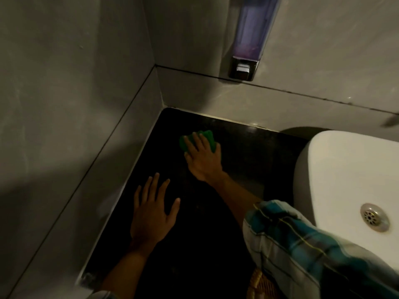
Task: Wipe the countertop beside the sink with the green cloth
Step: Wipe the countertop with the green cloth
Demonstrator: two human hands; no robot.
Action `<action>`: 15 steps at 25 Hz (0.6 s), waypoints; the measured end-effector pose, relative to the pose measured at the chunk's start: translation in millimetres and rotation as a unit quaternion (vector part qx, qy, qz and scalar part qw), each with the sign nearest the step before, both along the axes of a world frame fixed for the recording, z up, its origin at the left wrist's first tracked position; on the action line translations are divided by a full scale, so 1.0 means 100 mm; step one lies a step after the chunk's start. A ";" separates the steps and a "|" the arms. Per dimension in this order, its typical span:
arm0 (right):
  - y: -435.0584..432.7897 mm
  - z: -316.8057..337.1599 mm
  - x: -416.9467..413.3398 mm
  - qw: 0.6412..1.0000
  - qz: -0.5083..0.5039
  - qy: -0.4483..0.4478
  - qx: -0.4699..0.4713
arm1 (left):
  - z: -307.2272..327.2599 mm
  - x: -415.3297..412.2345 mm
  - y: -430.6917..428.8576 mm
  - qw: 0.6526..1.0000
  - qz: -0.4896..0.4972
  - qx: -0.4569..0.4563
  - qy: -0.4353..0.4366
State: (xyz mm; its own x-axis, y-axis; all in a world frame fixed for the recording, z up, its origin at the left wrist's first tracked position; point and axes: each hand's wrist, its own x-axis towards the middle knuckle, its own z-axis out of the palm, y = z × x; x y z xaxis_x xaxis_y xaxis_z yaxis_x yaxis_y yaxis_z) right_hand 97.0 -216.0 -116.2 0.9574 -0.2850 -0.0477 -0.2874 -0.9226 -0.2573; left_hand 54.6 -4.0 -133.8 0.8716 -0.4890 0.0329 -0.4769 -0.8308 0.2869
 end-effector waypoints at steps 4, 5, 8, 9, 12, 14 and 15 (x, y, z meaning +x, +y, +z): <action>0.15 -0.06 -0.72 0.996 0.070 -0.017 -0.053 | 0.05 -0.01 0.02 1.000 -0.007 -0.007 0.007; 0.03 -0.10 -0.90 0.998 0.017 -0.012 -0.056 | 0.05 0.00 0.03 1.000 -0.011 -0.011 0.017; -0.45 -0.12 -1.00 0.977 -0.214 0.013 -0.011 | 0.04 0.00 0.02 0.999 -0.013 -0.021 0.034; -0.57 -0.09 -0.90 0.966 -0.259 0.010 0.012 | 0.04 0.00 0.01 0.999 -0.010 -0.016 0.031; -0.67 -0.03 -0.43 0.964 -0.264 -0.009 0.022 | 0.02 -0.02 0.00 1.000 0.000 -0.007 0.011; -0.55 -0.07 -0.07 0.978 -0.209 -0.010 0.018 | 0.01 -0.01 -0.01 1.000 0.009 -0.004 0.012; -0.41 -0.07 0.12 0.984 -0.174 -0.014 0.019 | 0.00 0.00 -0.02 1.000 0.011 0.000 0.011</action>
State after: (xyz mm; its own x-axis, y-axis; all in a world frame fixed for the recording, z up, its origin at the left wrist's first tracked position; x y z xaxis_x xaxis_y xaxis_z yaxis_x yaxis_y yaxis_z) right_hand 108.7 -256.6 -123.7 0.8028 -0.5950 -0.0387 -0.5770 -0.7589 -0.3019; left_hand 54.3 -6.3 -133.4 0.8823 -0.4705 0.0131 -0.4525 -0.8404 0.2981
